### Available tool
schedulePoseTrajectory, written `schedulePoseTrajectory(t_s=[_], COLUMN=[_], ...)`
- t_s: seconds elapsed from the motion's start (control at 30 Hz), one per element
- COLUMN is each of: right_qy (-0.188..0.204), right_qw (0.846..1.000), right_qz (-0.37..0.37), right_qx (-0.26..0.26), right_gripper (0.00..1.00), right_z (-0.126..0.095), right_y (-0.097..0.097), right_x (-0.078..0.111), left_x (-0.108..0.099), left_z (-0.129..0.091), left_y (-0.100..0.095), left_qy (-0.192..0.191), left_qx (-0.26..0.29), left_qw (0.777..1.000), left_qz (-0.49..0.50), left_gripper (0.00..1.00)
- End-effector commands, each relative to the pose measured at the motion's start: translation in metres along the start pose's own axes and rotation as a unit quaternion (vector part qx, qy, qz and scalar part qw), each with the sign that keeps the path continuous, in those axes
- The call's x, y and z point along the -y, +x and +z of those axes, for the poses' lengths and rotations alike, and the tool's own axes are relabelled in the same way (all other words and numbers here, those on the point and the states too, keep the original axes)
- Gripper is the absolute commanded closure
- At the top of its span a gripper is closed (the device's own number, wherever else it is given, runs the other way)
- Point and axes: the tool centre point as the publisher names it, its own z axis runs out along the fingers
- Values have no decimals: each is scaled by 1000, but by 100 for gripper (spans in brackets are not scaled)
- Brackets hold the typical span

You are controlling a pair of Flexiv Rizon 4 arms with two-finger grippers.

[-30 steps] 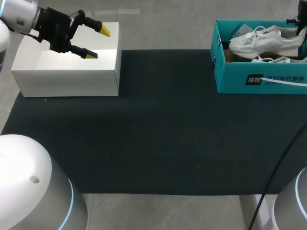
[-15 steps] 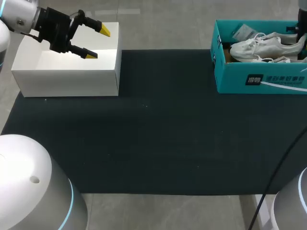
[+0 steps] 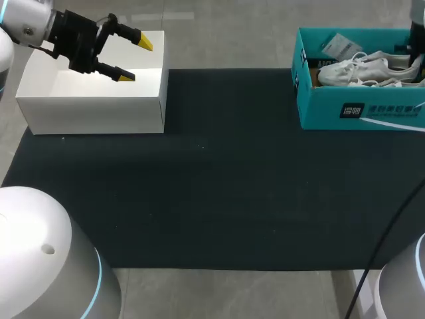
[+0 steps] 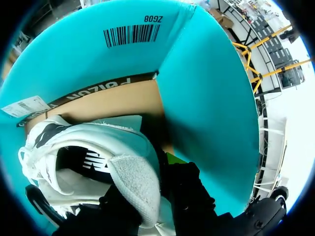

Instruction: Take the shoe out of the shoebox, open the shoe tongue, remove and reinsert the insole, then place the shoe into the shoebox

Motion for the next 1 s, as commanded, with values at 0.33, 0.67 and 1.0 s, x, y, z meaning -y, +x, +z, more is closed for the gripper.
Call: schedulePoseTrajectory(t_s=[0.33,0.67,1.0], right_qy=[69,7,-53], right_qw=[998,1000,998], right_qz=[6,11,10], right_qx=[5,-11,-42], right_gripper=[0,0,0], right_z=[-9,-72,-127], right_y=[-3,-3,13], right_x=[-12,-7,1], left_x=[-1,-1,-1], left_z=[0,0,0], left_y=[0,0,0], left_qy=[1,1,1], left_qx=[-2,-2,-2], left_qw=[1000,1000,1000], left_qz=[0,0,0], left_gripper=[0,0,0])
